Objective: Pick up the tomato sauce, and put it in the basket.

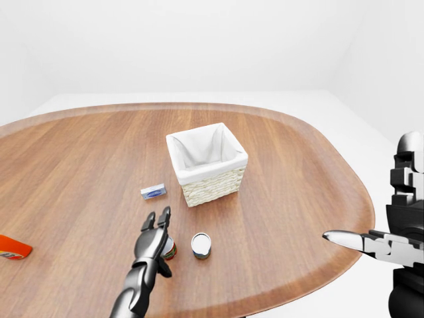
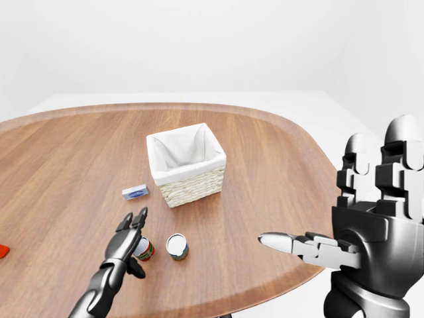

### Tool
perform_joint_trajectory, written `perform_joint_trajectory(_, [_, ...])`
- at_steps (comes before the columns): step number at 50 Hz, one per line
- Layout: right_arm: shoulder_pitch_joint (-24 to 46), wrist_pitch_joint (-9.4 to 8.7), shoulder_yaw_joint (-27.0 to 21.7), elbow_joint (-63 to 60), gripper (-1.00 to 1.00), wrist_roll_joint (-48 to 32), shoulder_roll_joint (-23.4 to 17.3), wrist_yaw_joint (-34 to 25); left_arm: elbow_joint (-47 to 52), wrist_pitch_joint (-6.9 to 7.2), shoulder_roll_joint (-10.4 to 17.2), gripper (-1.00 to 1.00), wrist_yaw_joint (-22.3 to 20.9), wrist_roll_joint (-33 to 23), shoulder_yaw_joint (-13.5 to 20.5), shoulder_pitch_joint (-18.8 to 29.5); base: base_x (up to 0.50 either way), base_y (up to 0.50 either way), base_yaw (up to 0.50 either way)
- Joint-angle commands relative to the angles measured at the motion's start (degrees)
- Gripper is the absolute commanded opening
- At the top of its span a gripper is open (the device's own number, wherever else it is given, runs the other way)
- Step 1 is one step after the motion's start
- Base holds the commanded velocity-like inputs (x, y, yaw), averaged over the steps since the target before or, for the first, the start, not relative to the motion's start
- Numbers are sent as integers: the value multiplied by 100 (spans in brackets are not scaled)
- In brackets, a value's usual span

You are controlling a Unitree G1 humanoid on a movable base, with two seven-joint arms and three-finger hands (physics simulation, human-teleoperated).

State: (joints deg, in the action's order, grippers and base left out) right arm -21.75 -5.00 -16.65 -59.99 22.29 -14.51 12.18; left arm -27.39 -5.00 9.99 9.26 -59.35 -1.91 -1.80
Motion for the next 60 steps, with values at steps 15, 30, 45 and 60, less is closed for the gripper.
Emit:
perform_joint_trajectory(15, [14, 0, -9, 0, 100, -108, 183, -167, -664, 0, 32, 100, 292, -52, -110, 230, 0, 0, 0])
perform_joint_trajectory(30, [32, 0, -8, 0, 100, -108, 176, -146, -1274, 0, 59, 100, 528, -75, -198, 456, 0, 0, 0])
perform_joint_trajectory(45, [20, 0, -13, 0, 100, -106, 184, -154, -1601, 0, 69, 100, 632, -108, -275, 551, 0, 0, 0])
perform_joint_trajectory(60, [5, 0, 11, 0, 100, -120, 183, -147, -1608, 0, 63, -100, 618, -98, -292, 521, 0, 0, 0])
